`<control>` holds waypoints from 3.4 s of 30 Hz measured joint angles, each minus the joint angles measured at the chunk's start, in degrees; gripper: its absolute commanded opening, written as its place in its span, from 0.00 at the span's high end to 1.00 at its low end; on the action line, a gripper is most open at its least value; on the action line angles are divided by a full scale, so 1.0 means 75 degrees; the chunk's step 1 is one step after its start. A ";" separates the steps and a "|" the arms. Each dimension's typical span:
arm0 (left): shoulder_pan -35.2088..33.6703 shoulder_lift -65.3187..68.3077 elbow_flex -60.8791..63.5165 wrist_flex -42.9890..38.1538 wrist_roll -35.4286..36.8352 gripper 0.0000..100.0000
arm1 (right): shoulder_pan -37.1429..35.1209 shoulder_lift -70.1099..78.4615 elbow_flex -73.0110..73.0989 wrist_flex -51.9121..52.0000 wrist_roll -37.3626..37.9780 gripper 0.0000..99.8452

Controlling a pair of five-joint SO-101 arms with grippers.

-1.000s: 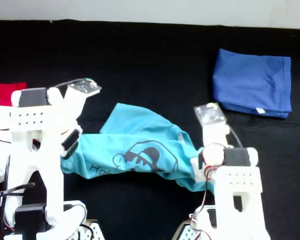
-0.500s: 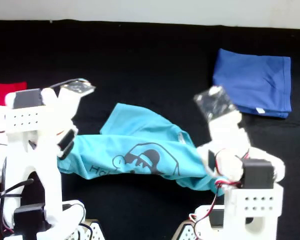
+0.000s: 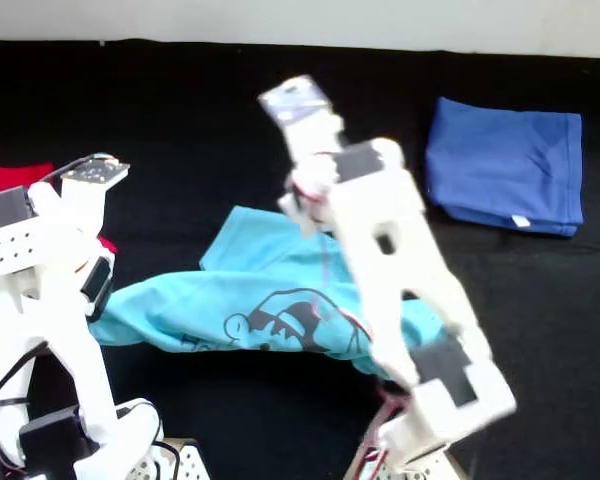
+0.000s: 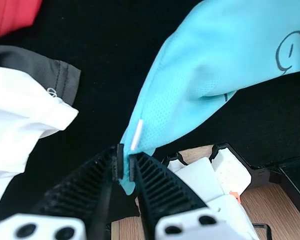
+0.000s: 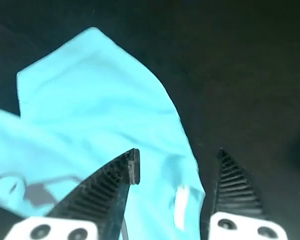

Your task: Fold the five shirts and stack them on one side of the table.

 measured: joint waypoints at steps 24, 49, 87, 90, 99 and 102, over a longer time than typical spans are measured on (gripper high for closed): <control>-0.0129 0.0000 0.0000 0.0000 0.0000 0.99 | -0.0961 0.5392 -0.4513 -0.0094 -0.0035 0.80; 0.0117 0.0023 -0.0258 -0.1594 0.0211 0.99 | 0.1114 0.3985 -0.8311 0.2930 -0.0023 0.99; 0.2040 -0.0516 -0.8486 0.0141 0.1993 0.99 | 0.2954 -0.1289 -1.0456 0.1875 -0.0023 0.99; 0.2040 -0.0610 -0.8486 0.0164 0.1993 0.99 | 0.2954 -0.1536 -1.0456 0.1875 -0.0023 0.99; 0.2051 -0.1196 -0.8522 0.0293 0.1817 0.99 | 0.2954 -0.2661 -1.0467 0.1887 -0.0023 0.99; 0.2051 -0.1559 -0.8522 0.0363 0.1817 0.99 | 0.2954 -0.3012 -1.0503 0.2110 -0.0023 0.99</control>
